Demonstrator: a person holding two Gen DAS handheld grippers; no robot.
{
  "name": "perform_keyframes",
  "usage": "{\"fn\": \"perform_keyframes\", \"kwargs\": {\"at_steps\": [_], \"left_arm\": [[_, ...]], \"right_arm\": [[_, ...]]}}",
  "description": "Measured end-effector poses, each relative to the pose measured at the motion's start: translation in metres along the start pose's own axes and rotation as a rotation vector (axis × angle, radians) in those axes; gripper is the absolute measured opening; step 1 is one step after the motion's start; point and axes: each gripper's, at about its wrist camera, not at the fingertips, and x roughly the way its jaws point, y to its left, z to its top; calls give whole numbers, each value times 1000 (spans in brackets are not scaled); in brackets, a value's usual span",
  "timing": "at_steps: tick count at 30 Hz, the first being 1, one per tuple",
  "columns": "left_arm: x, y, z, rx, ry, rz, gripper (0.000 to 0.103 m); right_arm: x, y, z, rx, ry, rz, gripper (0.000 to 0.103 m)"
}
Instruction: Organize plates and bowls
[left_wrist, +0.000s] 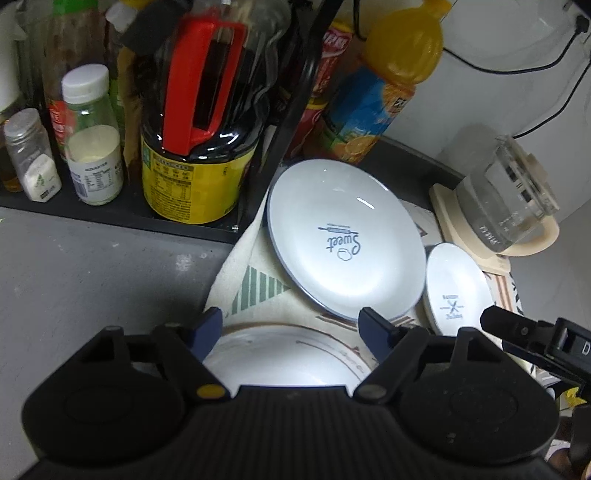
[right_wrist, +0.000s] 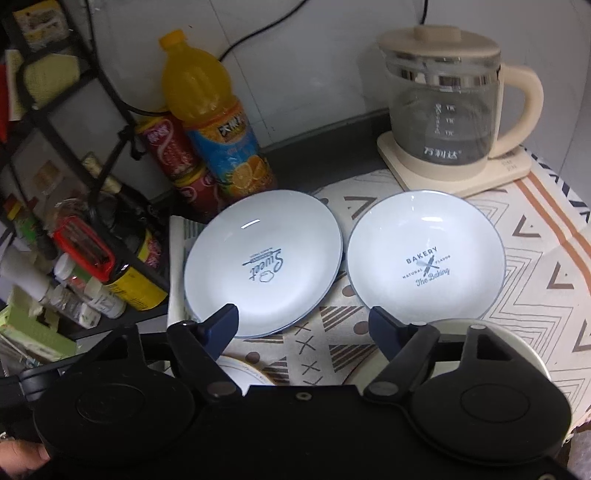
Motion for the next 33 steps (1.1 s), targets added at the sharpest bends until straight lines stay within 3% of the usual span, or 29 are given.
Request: {"fn": "perform_keyframes", "kwargs": {"at_steps": [12,19,23,26,29,33], "left_arm": [[47,1,10,37,51,-40,65],[64,6,15,34,73,-36,51],[69,9,16,42,70,-58,49],[74,9,19,39,70,-61,47],[77,9,20,45,71,-71,43],[81,13,20,11,70,-88,40]], "right_arm": [[51,9,0,117,85,-16,59],[63,19,6,110,92,-108,58],[57,25,9,88,54,-150,55],[60,25,12,121,64,-92,55],[72,22,13,160,100,-86,54],[86,18,10,218,143,-48,46]]}}
